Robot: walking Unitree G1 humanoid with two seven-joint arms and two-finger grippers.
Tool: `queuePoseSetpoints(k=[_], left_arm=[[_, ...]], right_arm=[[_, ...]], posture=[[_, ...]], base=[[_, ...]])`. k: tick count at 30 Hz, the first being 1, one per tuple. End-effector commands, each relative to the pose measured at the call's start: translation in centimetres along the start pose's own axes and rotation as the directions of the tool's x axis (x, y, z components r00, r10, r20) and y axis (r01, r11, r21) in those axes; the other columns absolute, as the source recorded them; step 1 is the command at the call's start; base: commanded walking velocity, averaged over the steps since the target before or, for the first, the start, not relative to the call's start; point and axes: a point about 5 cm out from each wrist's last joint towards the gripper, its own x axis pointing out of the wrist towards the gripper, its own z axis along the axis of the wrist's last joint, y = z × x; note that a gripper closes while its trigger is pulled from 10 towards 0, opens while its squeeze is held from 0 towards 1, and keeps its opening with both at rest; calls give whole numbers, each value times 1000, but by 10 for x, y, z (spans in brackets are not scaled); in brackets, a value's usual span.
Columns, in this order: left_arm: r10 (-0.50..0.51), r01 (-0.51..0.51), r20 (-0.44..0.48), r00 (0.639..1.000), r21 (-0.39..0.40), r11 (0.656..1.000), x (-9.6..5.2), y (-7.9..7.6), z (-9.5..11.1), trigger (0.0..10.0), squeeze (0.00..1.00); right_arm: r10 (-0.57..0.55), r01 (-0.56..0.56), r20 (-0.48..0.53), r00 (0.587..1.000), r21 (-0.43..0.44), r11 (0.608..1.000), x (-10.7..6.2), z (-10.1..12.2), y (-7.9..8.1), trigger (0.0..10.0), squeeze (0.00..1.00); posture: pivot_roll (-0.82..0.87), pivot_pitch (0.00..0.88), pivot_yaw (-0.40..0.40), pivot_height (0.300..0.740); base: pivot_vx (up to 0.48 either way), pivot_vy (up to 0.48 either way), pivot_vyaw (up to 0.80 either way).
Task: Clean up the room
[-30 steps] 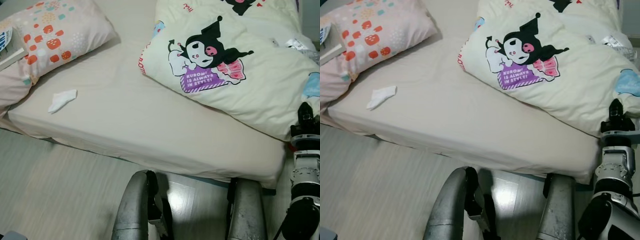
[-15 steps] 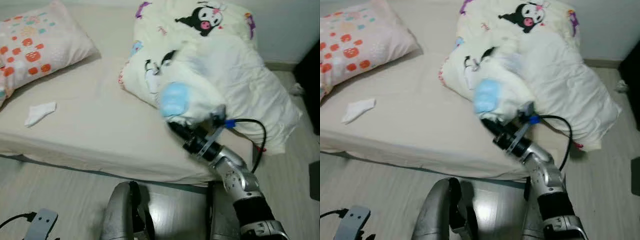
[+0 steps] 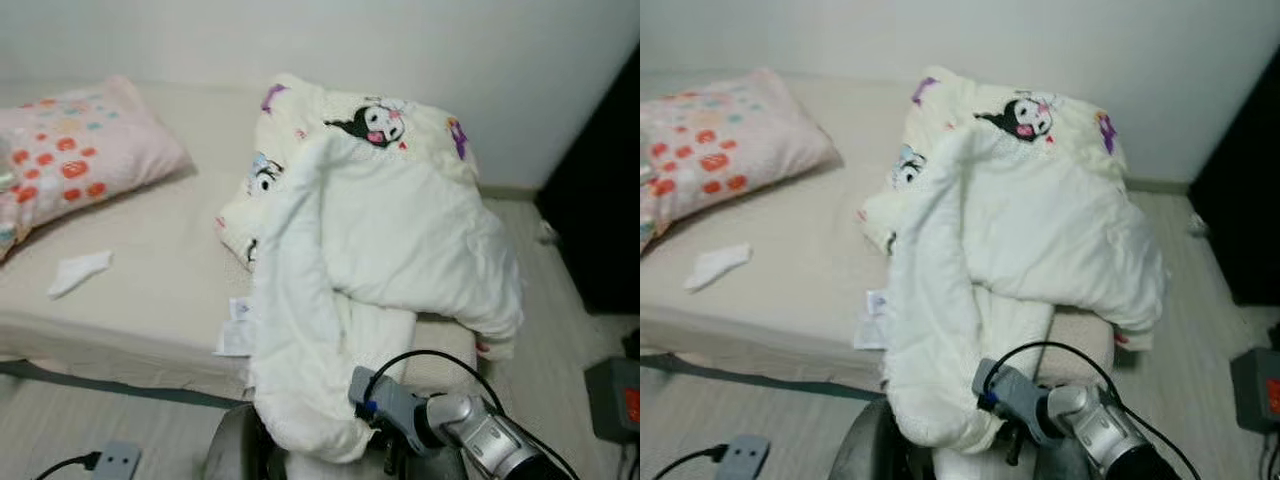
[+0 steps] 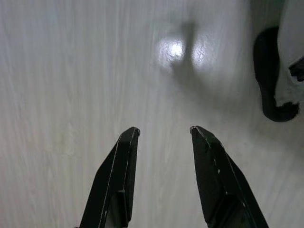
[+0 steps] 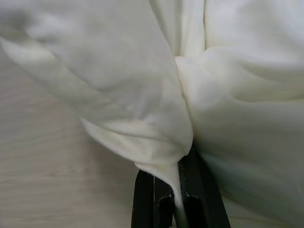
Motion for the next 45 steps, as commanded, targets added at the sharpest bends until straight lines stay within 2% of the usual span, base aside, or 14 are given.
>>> queuePoseSetpoints(k=[1,3,4,5,6,18,23,26,30,32,33,34,37,45], left_arm=[[-3,3,-35,999,8,1000,-1,-4,-9,10000,0],[-8,9,-30,1000,4,1000,1,-8,-6,10000,0],[-9,9,-25,1000,-2,1000,3,-12,-2,10000,0],[-9,9,-20,1000,-7,1000,5,-15,1,10000,0],[-9,8,-16,1000,-12,1000,6,-17,3,10000,0],[27,-27,-6,1000,-51,998,9,-14,15,10000,0],[30,-30,-4,1000,-50,998,10,-15,18,10000,0],[29,-30,-5,1000,-49,998,10,-16,18,10000,0],[22,-22,-9,1000,-42,999,11,-19,18,10000,0],[21,-22,-9,1000,-42,999,11,-20,18,10000,0],[19,-19,-12,1000,-40,999,11,-21,17,10000,0],[19,-19,-12,1000,-40,999,11,-21,17,10000,0],[14,-15,-18,1000,-44,999,11,-25,15,10000,0],[18,-19,-23,1000,-59,998,11,-29,14,10000,0]], right_arm=[[2,2,-112,994,32,999,9,-25,10,10000,0],[-56,60,-130,990,27,998,8,-28,4,10000,0],[-95,100,-100,990,41,994,7,-25,-2,10000,333],[-113,117,-63,992,63,991,7,-22,-6,10000,949],[-115,116,-12,993,92,989,7,-17,-7,10000,1000],[85,-175,358,930,226,958,-10,19,7,10000,1000],[135,-221,363,922,209,953,-18,16,13,10000,1000],[98,-183,363,926,208,961,-21,15,9,10000,1000],[-282,142,372,884,362,921,-22,24,-33,10000,1000],[-296,151,370,881,373,916,-23,25,-35,10000,1000],[-403,210,374,835,460,863,-22,28,-45,10000,0],[-403,210,374,835,460,863,-22,28,-45,10000,0],[-564,233,350,748,657,717,-16,29,-56,10000,0],[-597,265,159,786,786,558,18,-1,-36,10000,0]], posture=[[-100,33,25,567],[-103,25,20,567],[-106,12,11,567],[-107,3,8,567],[-107,3,8,567],[-136,0,1,567],[-141,0,2,567],[-144,0,3,567],[-151,0,5,567],[-151,0,5,567],[-150,0,-1,567],[-150,0,-1,567],[-145,0,-4,567],[-150,0,-18,567]], base=[[0,0,0],[0,0,0],[0,0,0],[0,0,0],[0,0,0],[0,0,0],[0,0,0],[0,0,0],[0,0,0],[0,0,0],[0,0,0],[0,0,0],[0,0,0],[0,0,0]])
